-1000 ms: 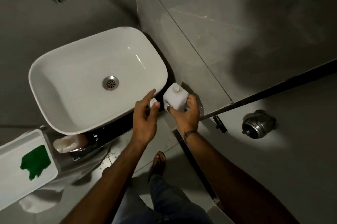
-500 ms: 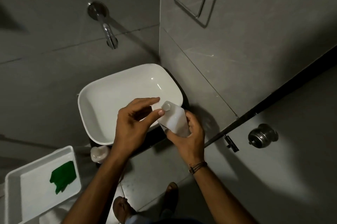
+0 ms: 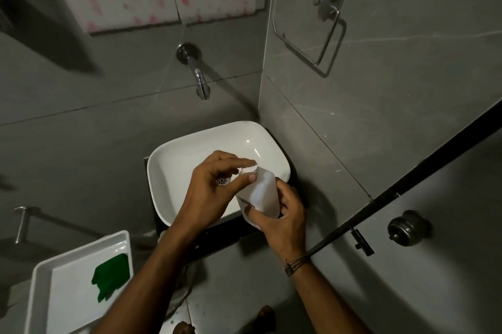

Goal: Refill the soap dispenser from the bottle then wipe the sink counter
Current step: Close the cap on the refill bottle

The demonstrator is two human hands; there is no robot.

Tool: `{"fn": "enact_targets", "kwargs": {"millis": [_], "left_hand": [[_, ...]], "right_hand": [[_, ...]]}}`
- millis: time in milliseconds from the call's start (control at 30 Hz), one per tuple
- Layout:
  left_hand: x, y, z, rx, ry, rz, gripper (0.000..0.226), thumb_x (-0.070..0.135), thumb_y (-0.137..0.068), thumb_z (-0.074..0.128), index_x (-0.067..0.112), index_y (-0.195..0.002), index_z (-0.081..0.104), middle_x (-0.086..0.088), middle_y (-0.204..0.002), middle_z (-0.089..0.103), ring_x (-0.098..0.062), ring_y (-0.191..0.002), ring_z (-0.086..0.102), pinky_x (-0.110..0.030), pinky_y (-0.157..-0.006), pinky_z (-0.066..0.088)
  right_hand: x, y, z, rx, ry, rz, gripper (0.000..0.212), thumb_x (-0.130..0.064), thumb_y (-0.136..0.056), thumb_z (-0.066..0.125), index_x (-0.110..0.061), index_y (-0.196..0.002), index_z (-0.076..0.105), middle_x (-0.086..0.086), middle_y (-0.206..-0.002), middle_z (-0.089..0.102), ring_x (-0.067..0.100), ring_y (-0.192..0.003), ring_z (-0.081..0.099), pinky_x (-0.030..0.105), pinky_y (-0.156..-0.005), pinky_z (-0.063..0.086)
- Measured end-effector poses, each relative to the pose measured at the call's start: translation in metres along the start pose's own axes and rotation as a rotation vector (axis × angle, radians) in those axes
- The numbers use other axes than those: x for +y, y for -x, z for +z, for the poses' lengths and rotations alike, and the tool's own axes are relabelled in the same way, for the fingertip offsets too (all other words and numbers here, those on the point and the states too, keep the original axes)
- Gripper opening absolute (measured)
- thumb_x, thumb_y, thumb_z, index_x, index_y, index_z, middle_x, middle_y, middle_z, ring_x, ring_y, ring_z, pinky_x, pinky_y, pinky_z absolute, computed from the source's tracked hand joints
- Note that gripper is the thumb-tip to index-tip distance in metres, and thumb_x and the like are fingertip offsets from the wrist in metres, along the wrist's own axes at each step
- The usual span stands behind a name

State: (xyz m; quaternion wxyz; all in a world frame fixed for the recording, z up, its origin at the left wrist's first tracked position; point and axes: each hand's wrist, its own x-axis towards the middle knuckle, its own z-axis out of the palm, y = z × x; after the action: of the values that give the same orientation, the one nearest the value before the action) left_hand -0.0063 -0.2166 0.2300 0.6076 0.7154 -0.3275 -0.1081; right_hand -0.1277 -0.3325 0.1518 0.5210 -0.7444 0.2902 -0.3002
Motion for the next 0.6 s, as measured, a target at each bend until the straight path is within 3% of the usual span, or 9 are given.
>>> {"fn": "enact_targets", "kwargs": {"millis": [100,200,267,333,433,500,600], "left_hand": [[-0.003,0.001,0.0,-0.029,-0.059,0.013,0.021,0.022,-0.101,0.072,0.033,-0.119,0.077,0.015,-0.121,0.074,-0.017,-0.115,0.069,-0.049,-0.1,0.058],[0.001,0.003,0.007,-0.016,-0.023,-0.012,0.019,0.024,-0.101,0.059,0.032,-0.114,0.071,0.019,-0.128,0.07,-0.013,-0.126,0.064,-0.051,-0.107,0.053],[0.005,0.002,0.013,0.045,0.003,-0.011,0.012,0.03,-0.096,0.073,0.03,-0.107,0.071,0.021,-0.124,0.063,-0.012,-0.125,0.061,-0.045,-0.104,0.055],[0.006,0.001,0.015,0.1,-0.004,0.004,0.02,0.03,-0.089,0.086,0.03,-0.104,0.073,0.018,-0.117,0.063,-0.014,-0.119,0.063,-0.041,-0.1,0.057],[0.005,0.002,0.013,0.008,0.02,0.034,0.014,0.027,-0.104,0.066,0.031,-0.116,0.071,0.015,-0.125,0.071,-0.013,-0.126,0.064,-0.044,-0.106,0.054],[0.004,0.007,0.015,-0.045,0.017,0.035,0.021,0.028,-0.106,0.053,0.031,-0.121,0.067,0.016,-0.135,0.068,-0.007,-0.137,0.056,-0.041,-0.113,0.049],[0.005,0.007,0.019,0.036,-0.054,0.026,0.02,0.037,-0.096,0.073,0.035,-0.116,0.073,0.017,-0.128,0.057,-0.013,-0.131,0.053,-0.038,-0.11,0.049]], "right_hand": [[-0.007,-0.003,0.0,-0.006,-0.038,0.006,0.076,-0.064,-0.057,0.086,-0.055,-0.125,0.054,-0.019,-0.13,0.063,0.011,-0.114,0.066,0.019,-0.078,0.061],[-0.01,-0.003,0.002,-0.032,-0.043,0.005,0.076,-0.059,-0.057,0.087,-0.053,-0.126,0.055,-0.018,-0.131,0.063,0.011,-0.117,0.065,0.022,-0.084,0.061],[-0.014,-0.003,0.003,-0.034,-0.078,0.003,0.071,-0.059,-0.056,0.087,-0.062,-0.12,0.055,-0.023,-0.129,0.062,0.008,-0.117,0.064,0.014,-0.081,0.058],[-0.016,-0.002,0.004,-0.042,-0.126,0.027,0.071,-0.058,-0.055,0.088,-0.068,-0.117,0.054,-0.02,-0.13,0.064,0.011,-0.117,0.065,0.018,-0.08,0.06],[-0.016,-0.001,0.003,-0.028,-0.16,0.074,0.074,-0.053,-0.055,0.09,-0.061,-0.121,0.057,-0.011,-0.133,0.066,0.016,-0.12,0.067,0.034,-0.087,0.064],[-0.015,-0.001,0.001,-0.028,-0.155,0.07,0.078,-0.051,-0.056,0.091,-0.053,-0.126,0.058,-0.01,-0.134,0.066,0.016,-0.122,0.066,0.039,-0.09,0.064],[-0.015,0.001,0.001,-0.034,-0.168,0.079,0.079,-0.05,-0.057,0.093,-0.05,-0.128,0.059,-0.012,-0.134,0.066,0.014,-0.123,0.065,0.037,-0.09,0.064]]}}
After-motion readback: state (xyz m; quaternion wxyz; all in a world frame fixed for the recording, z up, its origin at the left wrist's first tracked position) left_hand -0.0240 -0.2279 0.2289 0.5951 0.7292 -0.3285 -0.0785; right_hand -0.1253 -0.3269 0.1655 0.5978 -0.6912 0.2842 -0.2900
